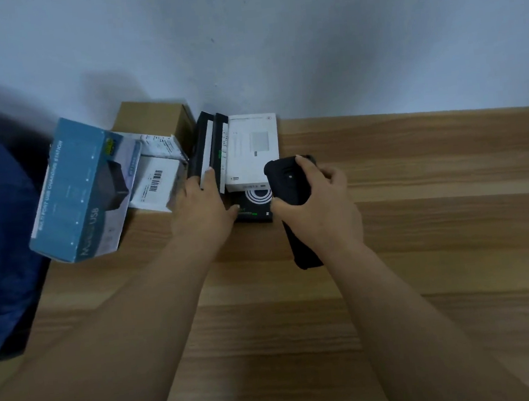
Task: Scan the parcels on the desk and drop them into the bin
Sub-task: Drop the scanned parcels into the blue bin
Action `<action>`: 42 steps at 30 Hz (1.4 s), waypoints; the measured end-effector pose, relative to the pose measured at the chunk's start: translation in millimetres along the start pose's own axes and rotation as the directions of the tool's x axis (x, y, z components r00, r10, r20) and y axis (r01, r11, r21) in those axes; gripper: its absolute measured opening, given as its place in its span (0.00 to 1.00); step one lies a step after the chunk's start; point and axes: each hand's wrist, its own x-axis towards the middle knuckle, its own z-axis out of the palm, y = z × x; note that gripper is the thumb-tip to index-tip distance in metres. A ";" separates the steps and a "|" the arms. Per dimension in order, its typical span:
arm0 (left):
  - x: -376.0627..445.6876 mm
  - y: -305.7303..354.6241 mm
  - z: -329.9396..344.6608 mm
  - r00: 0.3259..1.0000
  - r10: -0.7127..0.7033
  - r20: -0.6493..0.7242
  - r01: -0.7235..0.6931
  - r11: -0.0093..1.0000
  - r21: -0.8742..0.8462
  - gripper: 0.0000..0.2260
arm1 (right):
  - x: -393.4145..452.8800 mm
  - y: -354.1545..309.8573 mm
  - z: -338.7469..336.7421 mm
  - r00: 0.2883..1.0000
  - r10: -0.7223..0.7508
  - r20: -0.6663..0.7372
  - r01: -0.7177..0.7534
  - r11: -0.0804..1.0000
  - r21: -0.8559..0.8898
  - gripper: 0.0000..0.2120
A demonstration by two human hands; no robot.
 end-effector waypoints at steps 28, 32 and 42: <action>-126.8 19.0 22.3 0.989 -0.120 0.088 0.138 0.961 -0.238 0.35 | -62.3 23.4 -25.8 0.997 0.023 0.067 -0.022 1.000 -0.017 0.36; -185.9 29.6 50.3 0.986 -0.138 0.089 0.158 0.944 -0.290 0.33 | -93.4 51.4 -29.8 0.992 0.009 0.129 -0.005 0.999 -0.031 0.36; -205.4 7.7 45.8 0.932 -0.297 0.207 0.325 0.938 -0.119 0.32 | -114.3 60.5 -22.7 0.984 0.022 0.176 -0.018 1.000 -0.023 0.36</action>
